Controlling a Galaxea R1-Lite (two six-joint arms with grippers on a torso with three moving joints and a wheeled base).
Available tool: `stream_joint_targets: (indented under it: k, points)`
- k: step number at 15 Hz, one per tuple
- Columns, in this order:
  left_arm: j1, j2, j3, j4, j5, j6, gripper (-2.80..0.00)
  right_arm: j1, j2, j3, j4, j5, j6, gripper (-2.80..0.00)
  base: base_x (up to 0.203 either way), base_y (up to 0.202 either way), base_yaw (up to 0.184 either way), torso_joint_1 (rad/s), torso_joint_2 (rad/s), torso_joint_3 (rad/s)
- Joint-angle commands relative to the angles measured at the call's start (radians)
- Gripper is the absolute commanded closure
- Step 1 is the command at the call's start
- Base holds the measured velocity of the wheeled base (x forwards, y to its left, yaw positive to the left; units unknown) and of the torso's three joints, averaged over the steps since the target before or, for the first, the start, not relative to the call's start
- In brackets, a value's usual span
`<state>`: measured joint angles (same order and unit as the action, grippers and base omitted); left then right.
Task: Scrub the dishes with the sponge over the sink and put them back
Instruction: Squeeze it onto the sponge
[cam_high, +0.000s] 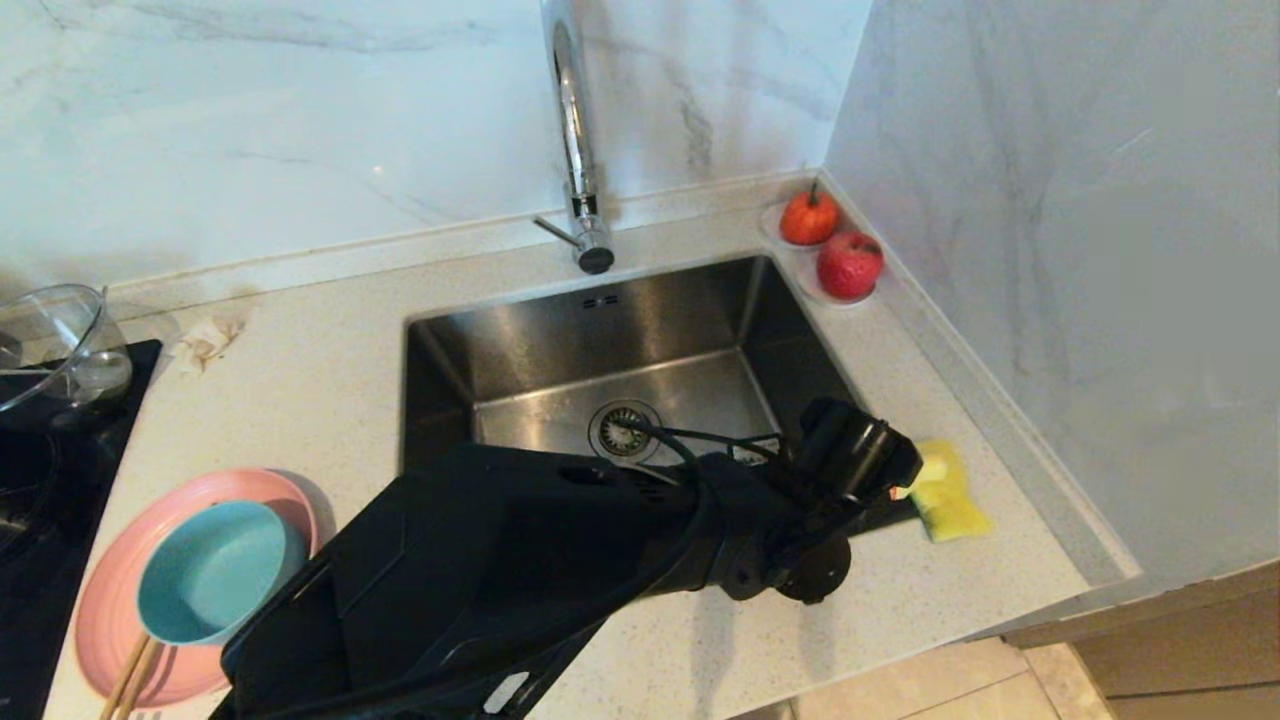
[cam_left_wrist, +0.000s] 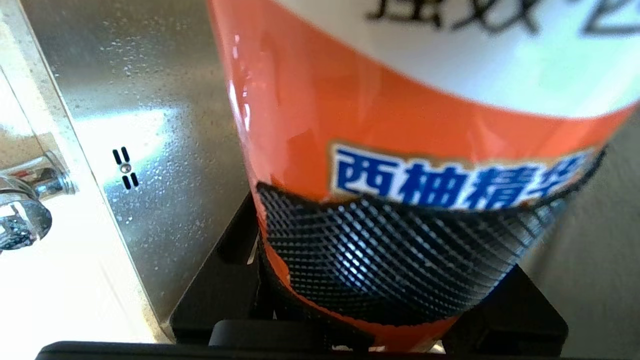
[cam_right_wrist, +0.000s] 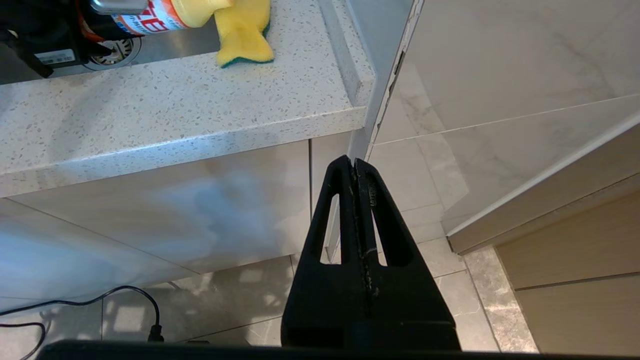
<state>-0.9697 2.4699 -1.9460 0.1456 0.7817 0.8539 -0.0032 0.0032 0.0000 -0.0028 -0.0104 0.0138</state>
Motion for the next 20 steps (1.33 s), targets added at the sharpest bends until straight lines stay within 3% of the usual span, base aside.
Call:
stream_joint_targets:
  k: [1, 13, 20]
  points:
    - [0.012, 0.026, -0.001, -0.017, 0.007, 0.005, 0.00, 0.000, 0.000, 0.000, 0.000, 0.000, 0.000, 0.00, 0.000, 0.000, 0.000, 0.000, 0.00, 0.000]
    - [0.031, -0.008, -0.001, -0.054, 0.019, 0.027, 0.00, 0.000, 0.000, 0.000, 0.000, 0.000, 0.000, 0.00, 0.000, 0.000, 0.000, 0.000, 0.00, 0.000]
    - [0.022, -0.020, 0.001, -0.049, 0.018, 0.142, 0.00, 0.000, 0.000, 0.000, 0.000, 0.000, 0.000, 0.00, 0.000, 0.000, 0.000, 0.000, 0.00, 0.000]
